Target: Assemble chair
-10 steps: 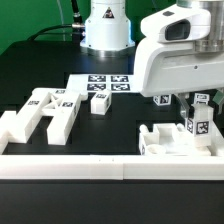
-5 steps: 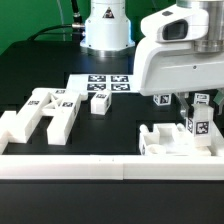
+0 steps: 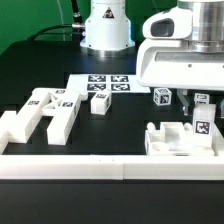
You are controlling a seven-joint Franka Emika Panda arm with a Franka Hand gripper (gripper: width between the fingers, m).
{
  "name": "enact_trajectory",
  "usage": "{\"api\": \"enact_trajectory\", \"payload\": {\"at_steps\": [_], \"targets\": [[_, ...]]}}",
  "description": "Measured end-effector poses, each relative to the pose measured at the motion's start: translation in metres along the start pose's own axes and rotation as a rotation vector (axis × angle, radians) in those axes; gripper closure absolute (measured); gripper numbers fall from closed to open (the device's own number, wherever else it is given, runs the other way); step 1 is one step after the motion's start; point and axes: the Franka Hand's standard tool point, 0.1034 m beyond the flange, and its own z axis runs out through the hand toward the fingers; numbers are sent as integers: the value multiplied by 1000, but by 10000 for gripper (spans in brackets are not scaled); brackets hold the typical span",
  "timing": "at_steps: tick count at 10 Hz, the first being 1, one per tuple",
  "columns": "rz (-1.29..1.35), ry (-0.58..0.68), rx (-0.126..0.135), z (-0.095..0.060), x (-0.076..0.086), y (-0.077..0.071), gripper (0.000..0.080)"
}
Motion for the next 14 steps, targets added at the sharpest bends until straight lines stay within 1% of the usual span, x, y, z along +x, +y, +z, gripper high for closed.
{"api": "enact_trajectory", "payload": {"at_steps": [2,6,8,9,10,11,12,14], "targets": [[176,-4,28,0,0,-2,509],[416,-10,29,1,-2,-5,509],[355,-9,28,1,-2,-5,509],[318,-27,6,0,-5,-4,305],[219,-25,5,0,-4,-4,200],[122,-24,4,0,-4,-4,200],[44,-24,4,0,-4,-4,165],[-176,-21,-25,0,-7,-7,153]]}}
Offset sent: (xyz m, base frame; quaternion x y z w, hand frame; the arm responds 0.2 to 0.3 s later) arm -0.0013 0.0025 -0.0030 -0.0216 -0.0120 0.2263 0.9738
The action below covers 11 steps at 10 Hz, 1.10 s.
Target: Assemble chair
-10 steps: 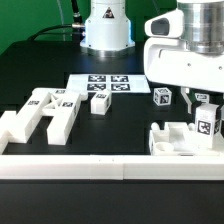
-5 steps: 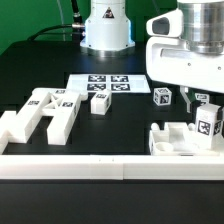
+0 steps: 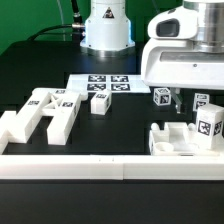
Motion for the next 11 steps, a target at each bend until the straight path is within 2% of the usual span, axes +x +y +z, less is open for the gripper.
{"api": "enact_trajectory", "payload": {"at_steps": [9,11], "targets": [[-616,-6,-7,4,0,6,151],[-635,-6,-6,4,0,5,399]]}}
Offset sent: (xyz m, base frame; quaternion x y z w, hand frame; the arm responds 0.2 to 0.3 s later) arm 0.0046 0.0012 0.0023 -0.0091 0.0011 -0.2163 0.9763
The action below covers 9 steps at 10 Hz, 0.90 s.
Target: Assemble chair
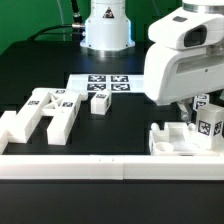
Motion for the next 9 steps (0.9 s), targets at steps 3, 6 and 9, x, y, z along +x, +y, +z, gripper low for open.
{"api": "enact_trajectory", "payload": {"at_steps": [3,6,9], "targets": [[35,0,1,0,0,0,511],[259,4,15,0,0,2,511],[524,31,24,1,3,4,511]]}}
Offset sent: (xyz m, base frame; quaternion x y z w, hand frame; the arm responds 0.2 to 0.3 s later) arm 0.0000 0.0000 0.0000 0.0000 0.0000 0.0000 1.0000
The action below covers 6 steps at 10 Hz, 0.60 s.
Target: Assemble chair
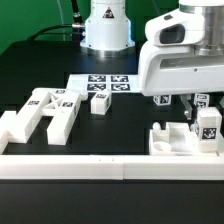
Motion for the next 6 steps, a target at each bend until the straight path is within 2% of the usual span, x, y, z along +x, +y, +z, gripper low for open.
{"api": "enact_trajectory", "payload": {"at_steps": [6], "targets": [[532,8,12,1,-1,-10,509]]}}
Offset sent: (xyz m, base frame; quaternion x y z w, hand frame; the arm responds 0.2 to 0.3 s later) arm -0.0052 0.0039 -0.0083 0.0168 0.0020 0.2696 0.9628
